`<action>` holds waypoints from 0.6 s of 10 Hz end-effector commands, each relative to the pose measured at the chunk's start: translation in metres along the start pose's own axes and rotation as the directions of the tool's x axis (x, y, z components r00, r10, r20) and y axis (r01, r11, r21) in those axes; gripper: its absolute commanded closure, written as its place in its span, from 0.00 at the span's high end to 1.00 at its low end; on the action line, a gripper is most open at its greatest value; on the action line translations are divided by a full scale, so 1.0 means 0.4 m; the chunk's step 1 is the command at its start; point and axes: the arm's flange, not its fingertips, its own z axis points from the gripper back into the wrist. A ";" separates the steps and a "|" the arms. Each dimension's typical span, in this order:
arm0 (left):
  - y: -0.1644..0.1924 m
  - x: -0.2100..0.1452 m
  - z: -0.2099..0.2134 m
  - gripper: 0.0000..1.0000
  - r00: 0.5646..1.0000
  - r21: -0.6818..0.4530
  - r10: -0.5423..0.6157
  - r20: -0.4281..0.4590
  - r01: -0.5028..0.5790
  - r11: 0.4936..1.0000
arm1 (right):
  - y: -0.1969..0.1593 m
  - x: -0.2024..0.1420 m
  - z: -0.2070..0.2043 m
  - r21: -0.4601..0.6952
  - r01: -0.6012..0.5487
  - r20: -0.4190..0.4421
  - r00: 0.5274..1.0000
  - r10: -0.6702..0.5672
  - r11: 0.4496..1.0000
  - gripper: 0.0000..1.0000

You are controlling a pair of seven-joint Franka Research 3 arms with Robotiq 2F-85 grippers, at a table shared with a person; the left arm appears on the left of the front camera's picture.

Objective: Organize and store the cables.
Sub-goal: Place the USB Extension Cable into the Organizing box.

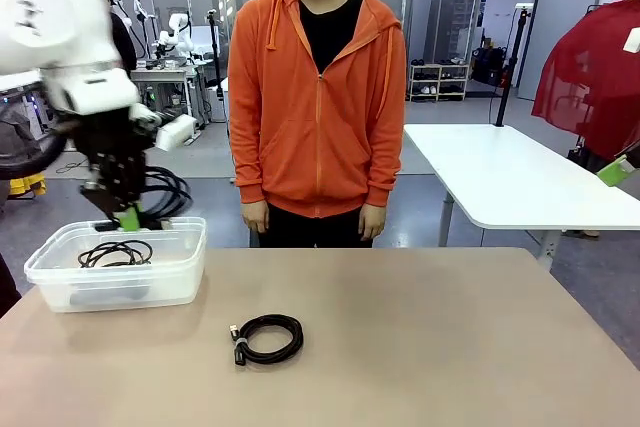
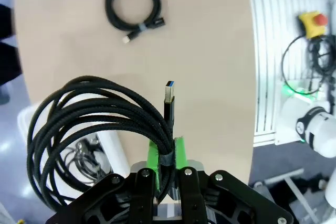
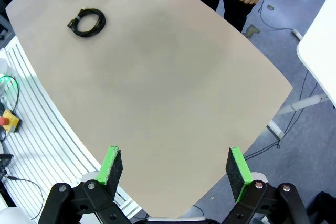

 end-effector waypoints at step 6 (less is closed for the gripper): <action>0.149 -0.287 0.028 0.14 0.897 0.034 0.368 0.246 -0.388 0.921 | 0.003 -0.002 0.003 0.001 -0.007 -0.008 1.000 0.007 1.000 1.00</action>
